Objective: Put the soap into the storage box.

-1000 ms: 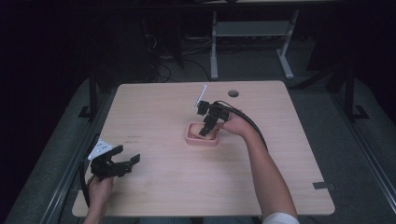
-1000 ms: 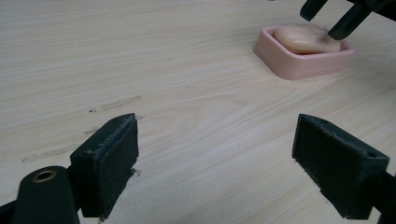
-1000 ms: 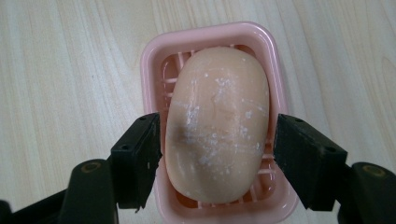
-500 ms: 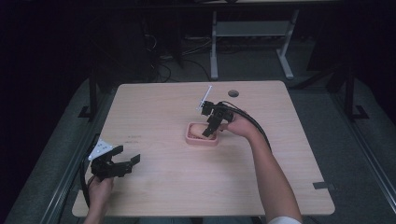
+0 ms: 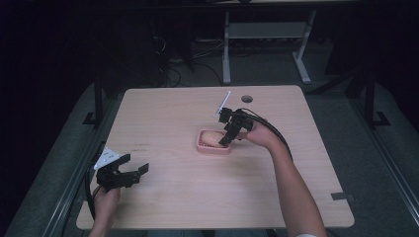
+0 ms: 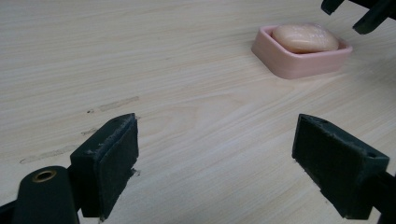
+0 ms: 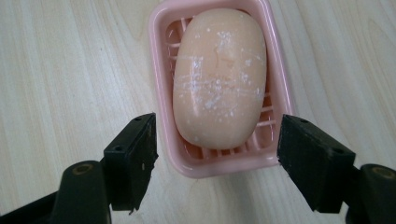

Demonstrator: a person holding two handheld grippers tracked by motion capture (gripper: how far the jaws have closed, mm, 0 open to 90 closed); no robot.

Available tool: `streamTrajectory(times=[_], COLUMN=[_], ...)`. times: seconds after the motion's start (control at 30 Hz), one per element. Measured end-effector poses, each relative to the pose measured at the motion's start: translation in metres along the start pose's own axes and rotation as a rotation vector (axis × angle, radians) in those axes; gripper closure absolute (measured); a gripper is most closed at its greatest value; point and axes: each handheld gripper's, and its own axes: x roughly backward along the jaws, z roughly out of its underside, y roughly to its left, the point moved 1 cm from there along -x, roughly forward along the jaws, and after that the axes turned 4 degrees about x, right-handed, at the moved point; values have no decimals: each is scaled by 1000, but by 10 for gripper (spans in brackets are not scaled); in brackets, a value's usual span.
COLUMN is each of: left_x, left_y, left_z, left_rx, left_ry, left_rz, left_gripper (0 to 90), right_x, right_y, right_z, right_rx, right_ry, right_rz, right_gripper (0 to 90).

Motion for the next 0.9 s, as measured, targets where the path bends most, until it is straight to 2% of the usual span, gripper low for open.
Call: streamTrajectory(times=[0.27,0.4,0.63,0.9], left_x=[0,0,0,-1], left_y=[0,0,0,0], left_z=[0,0,0,1], left_rx=[-1,-2,-4,-3], left_ry=[2,2,2,3], left_rz=[-1,0,0,1], left_gripper=[143,142,142,142], right_x=[2,2,8,12], right_y=[3,4,8,11], right_z=[8,11,15,30], right_rx=[-9,-11,-17,-42], right_ry=[-9,8,-16,-13], right_rz=[2,-5,0,4], right_gripper=[273,266,263,263])
